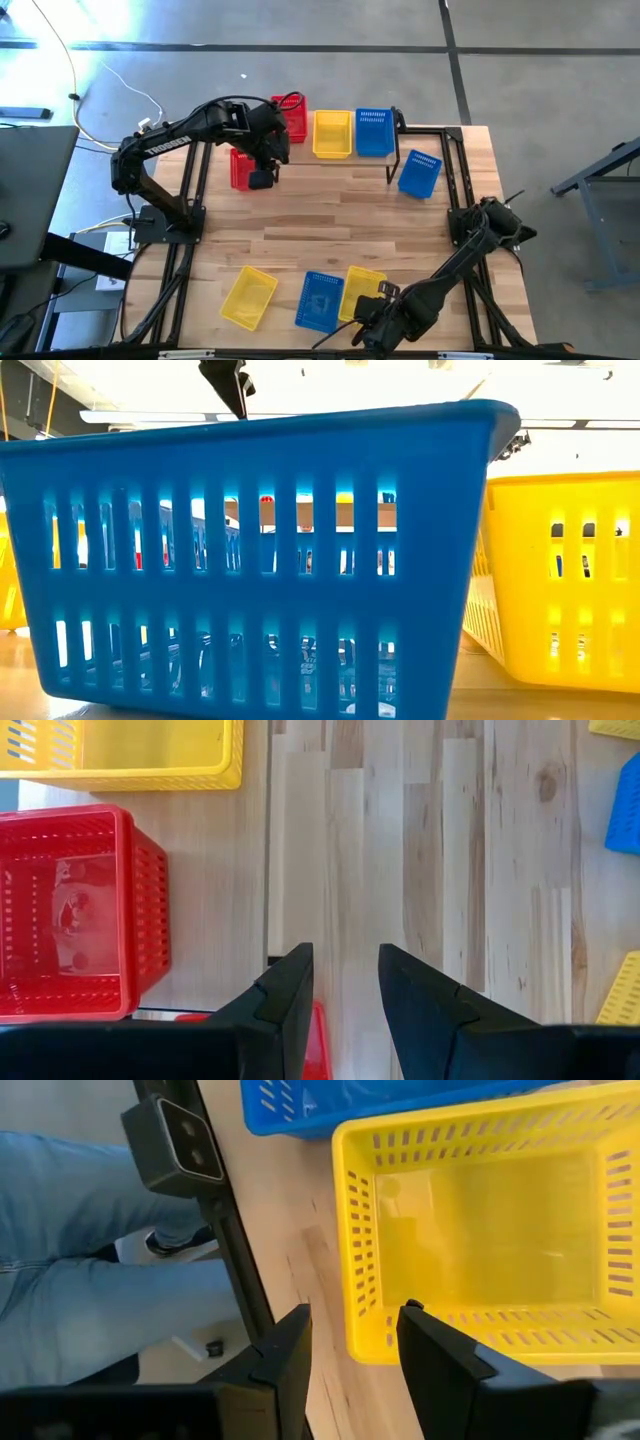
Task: Stack baskets on shelf by color
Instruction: Stack the right yellow bin on top of the yellow bin on the shelf
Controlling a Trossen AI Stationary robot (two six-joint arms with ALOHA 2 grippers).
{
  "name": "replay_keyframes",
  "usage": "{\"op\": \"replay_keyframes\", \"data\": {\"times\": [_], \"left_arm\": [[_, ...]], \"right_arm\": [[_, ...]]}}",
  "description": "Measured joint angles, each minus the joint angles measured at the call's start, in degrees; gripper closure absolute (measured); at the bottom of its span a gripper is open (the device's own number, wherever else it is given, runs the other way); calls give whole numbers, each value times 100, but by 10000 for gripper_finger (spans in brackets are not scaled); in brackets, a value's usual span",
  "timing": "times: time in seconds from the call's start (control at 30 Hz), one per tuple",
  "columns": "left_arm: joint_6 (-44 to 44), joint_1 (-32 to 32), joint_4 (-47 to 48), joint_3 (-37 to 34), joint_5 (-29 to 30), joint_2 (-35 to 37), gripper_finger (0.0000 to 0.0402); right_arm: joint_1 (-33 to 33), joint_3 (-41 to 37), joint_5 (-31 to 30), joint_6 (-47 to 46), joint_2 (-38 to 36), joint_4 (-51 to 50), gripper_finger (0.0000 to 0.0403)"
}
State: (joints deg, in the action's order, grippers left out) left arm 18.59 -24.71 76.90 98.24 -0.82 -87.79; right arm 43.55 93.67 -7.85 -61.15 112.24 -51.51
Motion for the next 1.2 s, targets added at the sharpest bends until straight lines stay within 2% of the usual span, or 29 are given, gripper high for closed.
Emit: {"op": "replay_keyframes", "data": {"times": [0.97,1.07,1.2], "left_arm": [[103,1,-4,0,0,-2,296],[78,2,-4,0,0,-2,296],[-36,1,-4,0,0,-4,296]], "right_arm": [[-3,0,91,-100,781,205,271],[-4,0,99,-201,781,233,284],[-42,0,118,-390,781,223,329]]}}
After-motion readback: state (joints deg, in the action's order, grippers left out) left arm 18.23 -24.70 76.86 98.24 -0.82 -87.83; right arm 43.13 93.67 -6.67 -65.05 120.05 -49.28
